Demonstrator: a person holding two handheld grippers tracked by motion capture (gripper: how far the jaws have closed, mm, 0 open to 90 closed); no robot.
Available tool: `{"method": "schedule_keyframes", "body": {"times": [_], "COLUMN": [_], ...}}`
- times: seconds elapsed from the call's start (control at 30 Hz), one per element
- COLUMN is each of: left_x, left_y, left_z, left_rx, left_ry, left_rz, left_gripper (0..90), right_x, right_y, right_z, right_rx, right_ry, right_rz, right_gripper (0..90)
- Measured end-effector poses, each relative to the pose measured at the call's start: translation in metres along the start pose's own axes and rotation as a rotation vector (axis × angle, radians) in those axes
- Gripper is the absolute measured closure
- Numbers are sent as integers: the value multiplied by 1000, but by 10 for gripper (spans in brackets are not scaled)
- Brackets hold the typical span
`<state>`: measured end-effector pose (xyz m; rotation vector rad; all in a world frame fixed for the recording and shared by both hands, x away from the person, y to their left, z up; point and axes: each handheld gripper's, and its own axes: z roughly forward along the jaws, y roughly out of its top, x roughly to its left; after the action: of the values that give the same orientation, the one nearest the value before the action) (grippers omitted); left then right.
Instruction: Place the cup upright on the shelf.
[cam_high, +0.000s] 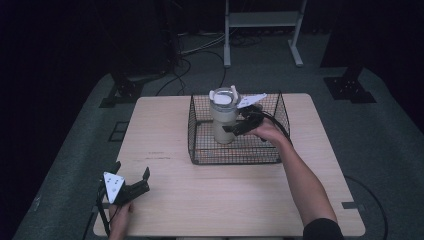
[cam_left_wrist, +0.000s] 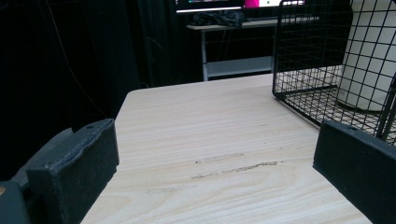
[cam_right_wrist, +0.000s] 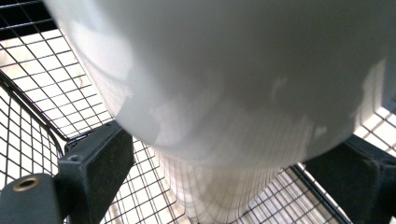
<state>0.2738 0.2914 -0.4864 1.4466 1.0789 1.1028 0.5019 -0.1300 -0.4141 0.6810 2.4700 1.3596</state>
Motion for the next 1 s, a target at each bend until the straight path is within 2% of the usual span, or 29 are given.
{"method": "schedule_keyframes", "body": {"times": [0.17,0.33,0.4,0.47,0.57,0.87,0.93,1.0], "left_x": [0,-1,-1,-1,-1,-1,-1,-1], "left_y": [0,0,0,0,0,0,0,0], "left_z": [0,0,0,0,-1,-1,-1,-1], "left_rx": [0,0,1,0,-1,-2,-2,-3], "left_ry": [-5,-4,-1,-2,0,0,-1,-4], "left_rz": [5,5,5,8,7,7,7,7], "left_gripper": [0,0,0,0,0,0,0,0], "right_x": [0,0,1,1,5,11,14,16], "right_y": [-2,0,3,4,6,3,3,4], "right_z": [-5,-12,-18,-23,-29,-43,-45,-48], "right_rx": [12,15,19,25,9,27,39,42], "right_ry": [10,4,-13,-7,-8,-44,-64,-58], "right_rz": [43,45,57,79,85,106,108,120], "right_gripper": [85,85,85,85,85,85,85,85]}}
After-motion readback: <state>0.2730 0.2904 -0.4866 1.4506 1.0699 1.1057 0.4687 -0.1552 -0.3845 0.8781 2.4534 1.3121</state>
